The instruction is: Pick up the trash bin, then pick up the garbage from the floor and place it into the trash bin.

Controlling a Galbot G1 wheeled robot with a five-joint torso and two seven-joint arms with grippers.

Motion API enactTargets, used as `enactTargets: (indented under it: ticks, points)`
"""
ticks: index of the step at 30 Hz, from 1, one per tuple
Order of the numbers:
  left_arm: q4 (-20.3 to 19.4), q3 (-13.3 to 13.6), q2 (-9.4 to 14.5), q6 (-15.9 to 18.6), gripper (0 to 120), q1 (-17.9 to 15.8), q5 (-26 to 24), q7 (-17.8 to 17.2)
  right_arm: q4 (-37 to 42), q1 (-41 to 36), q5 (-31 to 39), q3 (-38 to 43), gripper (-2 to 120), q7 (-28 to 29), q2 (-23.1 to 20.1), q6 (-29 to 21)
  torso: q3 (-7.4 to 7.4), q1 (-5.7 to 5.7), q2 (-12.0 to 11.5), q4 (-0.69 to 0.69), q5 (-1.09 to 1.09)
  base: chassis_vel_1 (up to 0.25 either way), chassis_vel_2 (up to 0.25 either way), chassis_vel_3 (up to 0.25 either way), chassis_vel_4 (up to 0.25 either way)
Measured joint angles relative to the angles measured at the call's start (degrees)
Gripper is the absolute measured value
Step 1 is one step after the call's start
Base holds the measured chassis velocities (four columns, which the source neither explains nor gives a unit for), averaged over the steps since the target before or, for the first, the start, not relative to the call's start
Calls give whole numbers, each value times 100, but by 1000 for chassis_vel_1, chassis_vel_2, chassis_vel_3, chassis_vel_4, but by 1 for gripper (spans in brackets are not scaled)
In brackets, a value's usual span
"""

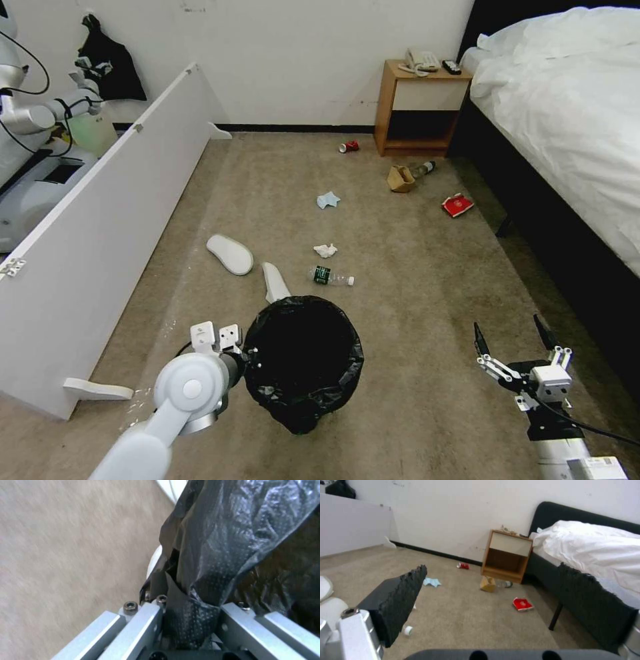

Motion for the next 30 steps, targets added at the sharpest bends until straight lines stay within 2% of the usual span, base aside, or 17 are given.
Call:
enactTargets:
  ticks: [2, 5, 8, 9, 11, 12, 13, 15, 18, 20, 21, 22, 25, 26, 28, 30]
  points:
    - [-74, -160, 4, -148, 1, 26, 306, 207, 55, 5, 9, 15, 100, 15, -8, -10, 0, 0, 0, -1, 0, 0, 0, 0, 0]
    - [-101, -213, 7, -201, 1, 45, 431, 283, 73, 5, 14, 18, 100, 19, -20, -17, 0, 0, 0, -3, -1, 0, 0, 0, 0]
    - [-339, -511, 53, -433, 1, 282, 1221, 684, 149, 26, 83, 16, 100, 68, -194, -105, 0, 0, 0, 2, 0, 0, 0, 0, 0]
    - [-339, -511, 53, -433, 1, 282, 1221, 684, 149, 26, 83, 16, 100, 68, -194, -105, 0, 0, 0, 2, 0, 0, 0, 0, 0]
    - [-502, -592, 99, -508, 1, 398, 1640, 882, 214, -10, 121, 87, 100, 85, -262, -119, 0, 0, 0, -2, 1, 0, 0, 0, 0]
    - [-502, -592, 99, -508, 1, 398, 1640, 882, 214, -10, 121, 87, 100, 85, -262, -119, 0, 0, 0, -2, 1, 0, 0, 0, 0]
    - [-579, -625, 106, -545, 1, 490, 1790, 977, 245, -14, 146, 108, 100, 98, -298, -133, 0, 0, 0, -6, 0, 0, 0, 0, 0]
    - [-656, -679, 111, -578, 1, 615, 1944, 1078, 267, -11, 169, 111, 100, 110, -342, -158, 0, 0, 0, -4, 0, 0, 0, 0, 0]
    - [-891, -933, 106, -660, 1, 1137, 2653, 1545, 305, 25, 248, 77, 100, 164, -522, -249, 0, 0, 0, 3, 1, 0, 0, 0, 0]
    - [-936, -983, 90, -677, 1, 1245, 2783, 1625, 309, 27, 262, 68, 100, 170, -556, -261, 0, 0, 0, 3, 1, 0, 0, 0, 0]
    - [-1008, -1070, 40, -713, 1, 1414, 3010, 1772, 327, 28, 293, 52, 100, 176, -614, -278, 0, 0, 0, 1, 1, 0, 0, 0, 0]
    - [-1008, -1070, 40, -713, 1, 1414, 3010, 1772, 327, 28, 293, 52, 100, 176, -614, -278, 0, 0, 0, 1, 1, 0, 0, 0, 0]
    - [-1098, -1215, -161, -815, 1, 1689, 3579, 2128, 389, 21, 370, 44, 100, 186, -719, -321, -1, 0, 0, -1, 1, 0, 0, 0, 0]
    - [-1098, -1215, -161, -815, 1, 1689, 3579, 2128, 389, 21, 370, 44, 100, 186, -719, -321, -1, 0, 0, -1, 1, 0, 0, 0, 0]
    - [-1136, -1262, -398, -864, 1, 1849, 4103, 2336, 425, 18, 455, 53, 100, 207, -846, -363, -1, 0, 0, -1, 2, 0, 0, 0, 0]
    - [-1159, -1267, -486, -879, 1, 1910, 4249, 2394, 431, 21, 495, 63, 100, 227, -896, -386, -1, 0, 0, -1, 0, 0, 0, 0, 0]
